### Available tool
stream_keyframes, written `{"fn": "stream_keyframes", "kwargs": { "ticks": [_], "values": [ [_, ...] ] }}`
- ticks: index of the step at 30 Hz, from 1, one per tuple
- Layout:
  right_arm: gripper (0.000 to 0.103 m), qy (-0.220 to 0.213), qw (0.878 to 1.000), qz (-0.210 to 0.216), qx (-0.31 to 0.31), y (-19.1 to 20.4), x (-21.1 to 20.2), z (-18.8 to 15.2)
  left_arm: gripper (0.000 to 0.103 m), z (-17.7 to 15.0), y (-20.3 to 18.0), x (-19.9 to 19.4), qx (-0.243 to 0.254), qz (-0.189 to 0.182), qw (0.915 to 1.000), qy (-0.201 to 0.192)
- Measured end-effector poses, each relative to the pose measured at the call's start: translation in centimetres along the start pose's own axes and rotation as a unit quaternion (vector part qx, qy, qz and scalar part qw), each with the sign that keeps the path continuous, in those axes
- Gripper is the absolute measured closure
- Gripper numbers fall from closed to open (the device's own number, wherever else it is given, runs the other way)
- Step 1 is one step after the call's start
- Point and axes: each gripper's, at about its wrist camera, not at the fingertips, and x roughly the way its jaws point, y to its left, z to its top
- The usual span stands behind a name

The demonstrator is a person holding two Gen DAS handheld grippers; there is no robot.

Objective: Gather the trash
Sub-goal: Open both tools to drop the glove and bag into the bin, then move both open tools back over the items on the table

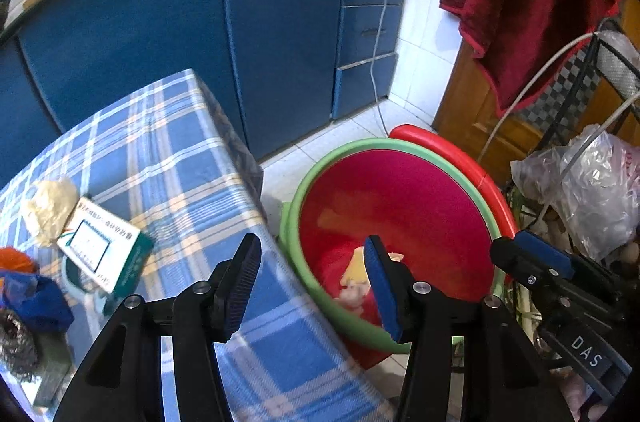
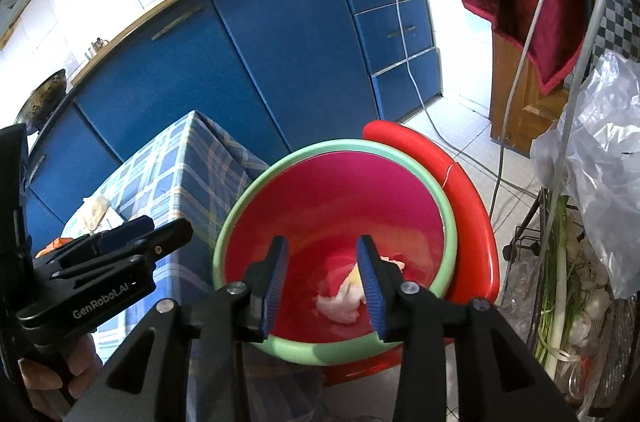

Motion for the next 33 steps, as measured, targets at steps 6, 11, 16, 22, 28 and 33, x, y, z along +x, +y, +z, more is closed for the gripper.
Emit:
{"fn": "stream_keyframes", "kwargs": {
  "ticks": [6,11,16,22,28,33],
  "values": [
    [0.057,-0.007,1.0,0.012,-0.011,1.4,-1.3,-0.3,0.048,-0.8,1.4,-1.9,-0.016,0.011,0.9998,-0.008],
    [0.055,-0.008,1.0,0.022,-0.021,2.7,-2.2,-0.5,0.048,-1.6,3.0,-3.4,-0.035,0.019,0.9991,-0.014],
    [0.053,-0.009,0.999,0.031,-0.032,4.3,-3.0,-0.8,0.048,-2.7,4.6,-5.1,-0.052,0.031,0.9979,-0.022],
    [0.049,-0.013,0.998,0.043,-0.048,6.2,-4.0,-1.2,0.048,-3.7,6.7,-7.0,-0.075,0.046,0.9957,-0.029],
    [0.045,-0.017,0.996,0.055,-0.066,8.3,-4.7,-1.6,0.048,-4.8,8.8,-9.1,-0.094,0.061,0.9929,-0.04],
    [0.042,-0.018,0.995,0.066,-0.078,10.0,-5.1,-2.0,0.048,-5.7,10.6,-11.0,-0.108,0.073,0.9903,-0.049]
  ]
}}
